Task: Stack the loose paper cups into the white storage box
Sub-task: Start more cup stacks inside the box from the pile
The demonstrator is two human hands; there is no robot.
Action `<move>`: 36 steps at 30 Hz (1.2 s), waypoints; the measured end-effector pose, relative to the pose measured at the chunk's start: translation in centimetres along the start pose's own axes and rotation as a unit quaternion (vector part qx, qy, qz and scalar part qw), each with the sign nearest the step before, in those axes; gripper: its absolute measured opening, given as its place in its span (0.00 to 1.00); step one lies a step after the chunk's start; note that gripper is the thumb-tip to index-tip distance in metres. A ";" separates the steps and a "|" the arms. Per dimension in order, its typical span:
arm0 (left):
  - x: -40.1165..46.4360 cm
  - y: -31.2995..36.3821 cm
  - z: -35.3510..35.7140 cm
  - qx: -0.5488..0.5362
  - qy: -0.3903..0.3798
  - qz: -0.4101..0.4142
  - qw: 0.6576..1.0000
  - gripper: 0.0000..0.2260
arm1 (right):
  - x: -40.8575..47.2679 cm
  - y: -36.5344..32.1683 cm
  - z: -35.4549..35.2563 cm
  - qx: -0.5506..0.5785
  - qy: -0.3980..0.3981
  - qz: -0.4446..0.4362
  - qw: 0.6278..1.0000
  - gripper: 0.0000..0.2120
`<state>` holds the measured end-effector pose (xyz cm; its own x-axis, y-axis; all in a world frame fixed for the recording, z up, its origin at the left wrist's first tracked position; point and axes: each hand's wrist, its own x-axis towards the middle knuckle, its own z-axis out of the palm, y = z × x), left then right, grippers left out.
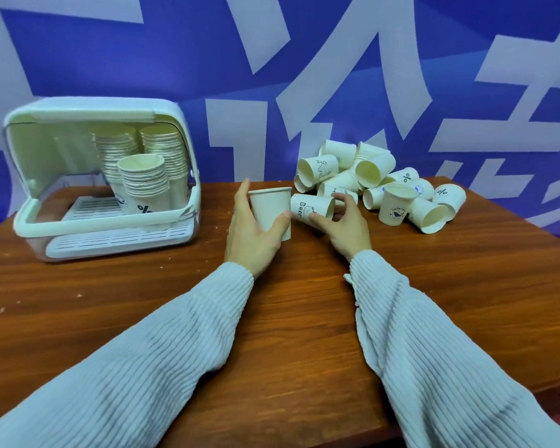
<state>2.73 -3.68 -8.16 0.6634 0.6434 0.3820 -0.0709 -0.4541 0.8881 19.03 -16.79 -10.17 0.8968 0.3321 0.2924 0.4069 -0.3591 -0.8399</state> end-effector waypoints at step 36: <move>5.3 -1.8 -19.6 -0.062 0.321 0.064 0.943 0.36 | -1.0 -19.7 19.1 -0.032 -0.269 -0.320 0.908 0.51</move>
<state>-8.17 12.64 -2.74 0.0586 0.8469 0.5285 -0.2326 -0.5033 0.8322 6.78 6.62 -2.61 0.2663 0.8624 0.4306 0.8392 0.0122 -0.5436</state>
